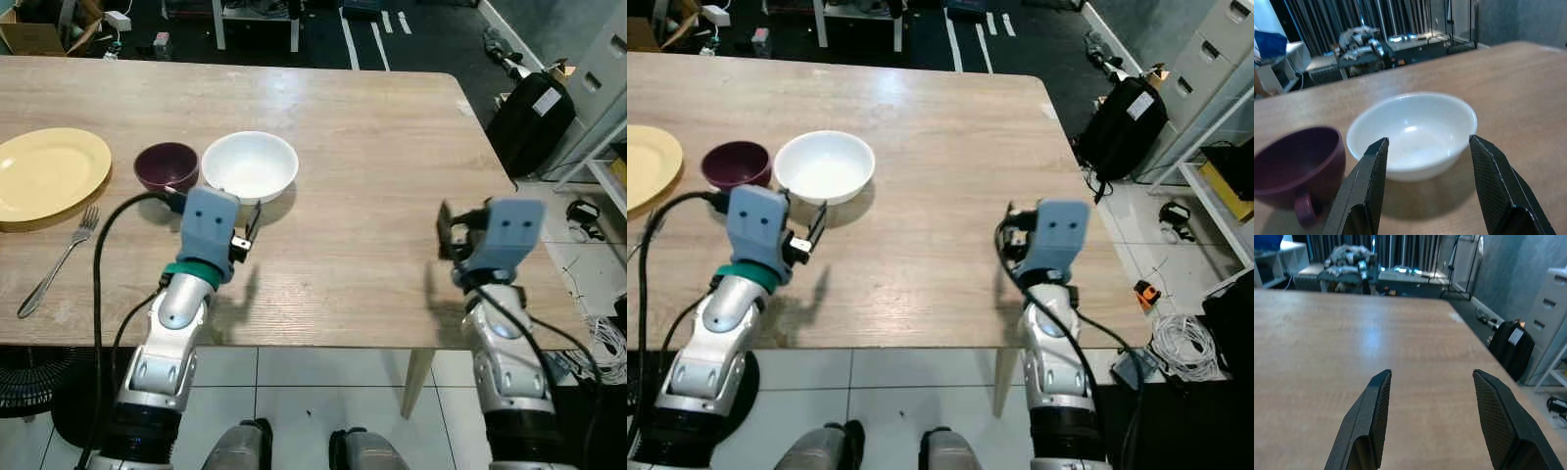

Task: Setting the table

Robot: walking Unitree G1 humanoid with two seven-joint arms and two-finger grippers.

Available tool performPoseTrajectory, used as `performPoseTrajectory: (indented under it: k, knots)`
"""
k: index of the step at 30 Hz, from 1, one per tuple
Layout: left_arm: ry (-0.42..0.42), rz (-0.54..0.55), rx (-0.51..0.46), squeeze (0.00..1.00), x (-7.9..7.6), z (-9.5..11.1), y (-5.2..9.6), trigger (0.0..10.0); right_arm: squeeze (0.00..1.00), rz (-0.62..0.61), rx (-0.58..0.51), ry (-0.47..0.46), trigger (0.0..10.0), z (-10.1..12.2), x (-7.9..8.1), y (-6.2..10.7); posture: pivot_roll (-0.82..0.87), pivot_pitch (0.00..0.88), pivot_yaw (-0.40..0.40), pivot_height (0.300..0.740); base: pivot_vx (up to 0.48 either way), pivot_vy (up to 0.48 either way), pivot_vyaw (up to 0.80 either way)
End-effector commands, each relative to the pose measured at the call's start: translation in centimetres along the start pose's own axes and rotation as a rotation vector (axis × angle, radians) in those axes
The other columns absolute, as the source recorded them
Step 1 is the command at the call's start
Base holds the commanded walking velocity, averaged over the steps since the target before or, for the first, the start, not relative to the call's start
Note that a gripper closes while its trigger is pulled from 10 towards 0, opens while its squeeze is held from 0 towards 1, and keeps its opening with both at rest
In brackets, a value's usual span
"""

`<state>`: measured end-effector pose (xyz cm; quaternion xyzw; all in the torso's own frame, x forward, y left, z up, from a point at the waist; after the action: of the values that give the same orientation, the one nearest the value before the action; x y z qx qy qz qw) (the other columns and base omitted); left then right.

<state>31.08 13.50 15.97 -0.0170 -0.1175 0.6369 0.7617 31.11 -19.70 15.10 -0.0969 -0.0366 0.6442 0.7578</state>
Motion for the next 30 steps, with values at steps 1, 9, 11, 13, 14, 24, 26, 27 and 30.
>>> performPoseTrajectory:
  k: [1, 9, 11, 13, 14, 24, 26, 27, 30]
  knots:
    - [0.008, -0.001, 0.016, 0.00, -0.1, -0.3, -0.3, 10.0, 0.00, -0.018, -0.028, -0.015, 10.0, 0.6, -0.4, -0.1, 0.01, 0.000, 0.009, 0.740, 0.000, 0.000, 0.00]
    - [0.030, 0.024, 0.019, 0.00, -0.5, 0.0, -0.6, 10.0, 0.00, 0.006, -0.018, -0.025, 10.0, 0.4, 0.5, 0.2, 0.01, 0.000, 0.008, 0.740, 0.000, 0.000, 0.00]
    - [0.032, 0.018, 0.024, 0.00, -0.7, 0.0, -0.5, 10.0, 0.00, 0.010, -0.017, -0.028, 10.0, 0.4, 0.7, 0.2, 0.01, 0.000, 0.010, 0.740, 0.000, 0.000, 0.00]
    - [0.032, 0.015, 0.027, 0.00, -0.8, 0.0, -0.4, 10.0, 0.00, 0.009, -0.017, -0.028, 10.0, 0.4, 0.7, 0.2, 0.01, 0.000, 0.010, 0.740, 0.000, 0.000, 0.00]
    - [0.032, 0.015, 0.027, 0.00, -0.8, 0.0, -0.4, 10.0, 0.00, 0.009, -0.017, -0.028, 10.0, 0.4, 0.7, 0.2, 0.01, 0.000, 0.010, 0.740, 0.000, 0.000, 0.00]
    - [0.033, 0.012, 0.035, 0.00, -0.7, 0.0, -0.4, 10.0, 0.00, 0.006, -0.008, -0.031, 10.0, 0.2, 0.7, 0.1, 0.01, 0.000, 0.013, 0.740, -0.404, 0.000, 0.00]
    - [0.033, 0.012, 0.035, 0.00, -0.7, 0.0, -0.4, 10.0, 0.00, 0.006, -0.008, -0.031, 10.0, 0.2, 0.8, 0.1, 0.01, 0.000, 0.013, 0.740, -0.480, 0.000, 0.00]
    - [0.034, 0.012, 0.035, 0.00, -0.7, 0.0, -0.4, 10.0, 0.00, 0.006, -0.008, -0.031, 10.0, 0.2, 0.8, 0.1, 0.01, 0.000, 0.014, 0.740, -0.480, 0.000, 0.00]
    - [0.035, 0.011, 0.035, 0.00, -0.8, 0.1, -0.4, 10.0, 0.00, 0.005, -0.008, -0.031, 10.0, 0.2, 0.8, 0.1, 0.01, 0.000, 0.016, 0.740, -0.480, 0.000, 0.00]
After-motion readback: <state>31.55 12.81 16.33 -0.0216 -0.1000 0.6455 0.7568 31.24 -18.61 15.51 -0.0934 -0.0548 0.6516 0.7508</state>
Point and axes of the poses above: a point about 5 cm out from each wrist's last joint towards the gripper, its own y axis pointing back from the gripper into the wrist, its own z axis along the axis of the wrist's last joint, x = y × z, the point moved 1 cm from there along -y, pointing out of the wrist towards the gripper, and after that the axes turned 2 degrees about y, right-handed, at the moved point
